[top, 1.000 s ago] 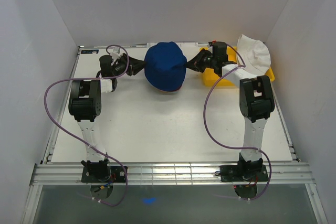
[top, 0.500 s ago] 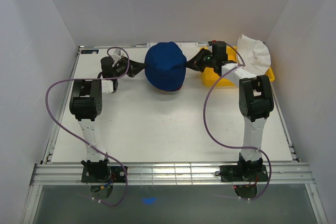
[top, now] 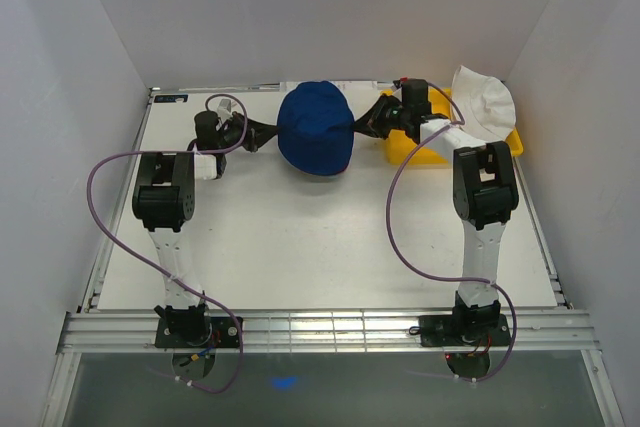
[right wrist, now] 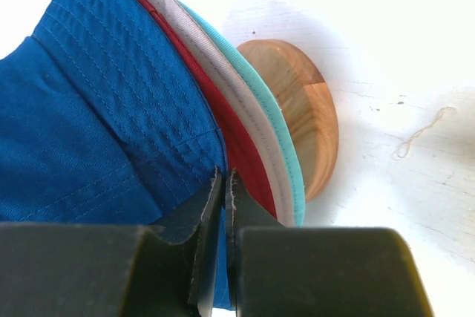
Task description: Stack the hats
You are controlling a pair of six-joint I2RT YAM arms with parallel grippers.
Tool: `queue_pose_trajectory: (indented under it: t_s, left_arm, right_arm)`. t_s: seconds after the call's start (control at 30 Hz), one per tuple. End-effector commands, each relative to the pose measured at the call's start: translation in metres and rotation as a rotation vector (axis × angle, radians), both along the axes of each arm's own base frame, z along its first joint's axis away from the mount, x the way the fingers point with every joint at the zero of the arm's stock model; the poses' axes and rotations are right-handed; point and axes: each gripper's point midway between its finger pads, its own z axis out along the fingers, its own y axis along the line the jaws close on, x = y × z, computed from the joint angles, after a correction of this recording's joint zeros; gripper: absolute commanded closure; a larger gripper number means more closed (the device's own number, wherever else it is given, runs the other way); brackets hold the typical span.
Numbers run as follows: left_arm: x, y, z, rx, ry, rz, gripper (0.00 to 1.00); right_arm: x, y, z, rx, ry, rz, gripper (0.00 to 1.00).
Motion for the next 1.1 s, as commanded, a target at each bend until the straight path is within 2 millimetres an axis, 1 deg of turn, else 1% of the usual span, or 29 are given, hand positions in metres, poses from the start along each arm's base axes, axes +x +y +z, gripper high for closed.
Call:
queue_pose_trajectory:
  t_s: [0.0,0.03,0.13,0.23,0.33,0.43,0.5,0.53,0.6,0.63,0.67,0.7,0.73,0.8,0.83,0.93,1.07]
  left_arm:
    - [-0.004,0.016,-0.024,0.062,0.085,0.072,1.0]
    - [-0.005,0.015,-0.024,0.063,0.086,0.07,1.0]
    - [-0.006,0.018,-0.025,0.07,0.083,0.071,1.0]
    - [-0.006,0.019,-0.021,0.073,0.067,0.06,1.0]
    - [-0.006,0.021,-0.017,0.087,0.055,0.056,1.0]
    - [-0.006,0.024,-0.017,0.108,0.071,0.062,1.0]
    - [-0.008,0.026,-0.02,0.121,0.083,0.061,1.0]
    - [-0.008,0.027,-0.022,0.127,0.092,0.063,1.0]
    - [-0.01,0.028,-0.025,0.136,0.11,0.066,1.0]
    - [-0.01,0.028,-0.025,0.138,0.114,0.066,1.0]
    - [-0.01,0.028,-0.025,0.138,0.122,0.067,1.0]
    - [-0.01,0.029,-0.025,0.14,0.12,0.068,1.0]
    - [-0.01,0.028,-0.024,0.14,0.12,0.066,1.0]
    - [-0.009,0.029,-0.024,0.142,0.125,0.068,1.0]
    - [-0.007,0.029,-0.024,0.145,0.128,0.072,1.0]
    - [-0.004,0.031,-0.026,0.151,0.141,0.08,1.0]
    - [0.001,0.033,-0.028,0.166,0.156,0.089,1.0]
  right_arm:
    - [0.0,-0.026,-0.044,-0.164,0.078,-0.062,0.92]
    - [0.0,-0.028,-0.047,-0.183,0.075,-0.056,0.92]
    - [0.004,-0.029,-0.039,-0.188,0.052,-0.051,0.92]
    - [0.007,-0.029,-0.029,-0.194,0.029,-0.043,0.92]
    - [0.013,-0.027,-0.012,-0.188,-0.007,-0.032,0.92]
    - [0.01,-0.023,0.001,-0.177,-0.032,-0.007,0.92]
    - [0.003,-0.017,0.004,-0.173,-0.042,0.028,0.92]
    - [-0.001,-0.013,0.009,-0.18,-0.056,0.04,0.92]
    - [-0.008,-0.012,0.007,-0.208,-0.063,0.047,0.92]
    - [-0.016,-0.011,0.003,-0.212,-0.052,0.053,0.92]
    - [-0.021,-0.01,0.001,-0.208,-0.051,0.059,0.92]
    - [-0.022,-0.009,0.0,-0.2,-0.056,0.056,0.92]
    - [-0.03,-0.01,-0.007,-0.203,-0.038,0.062,0.92]
    - [-0.036,-0.006,-0.01,-0.209,-0.044,0.068,0.92]
    - [-0.044,-0.006,-0.014,-0.215,-0.035,0.076,0.92]
    - [-0.051,-0.003,-0.014,-0.222,-0.05,0.082,0.92]
    - [-0.055,-0.007,-0.026,-0.254,-0.038,0.077,0.92]
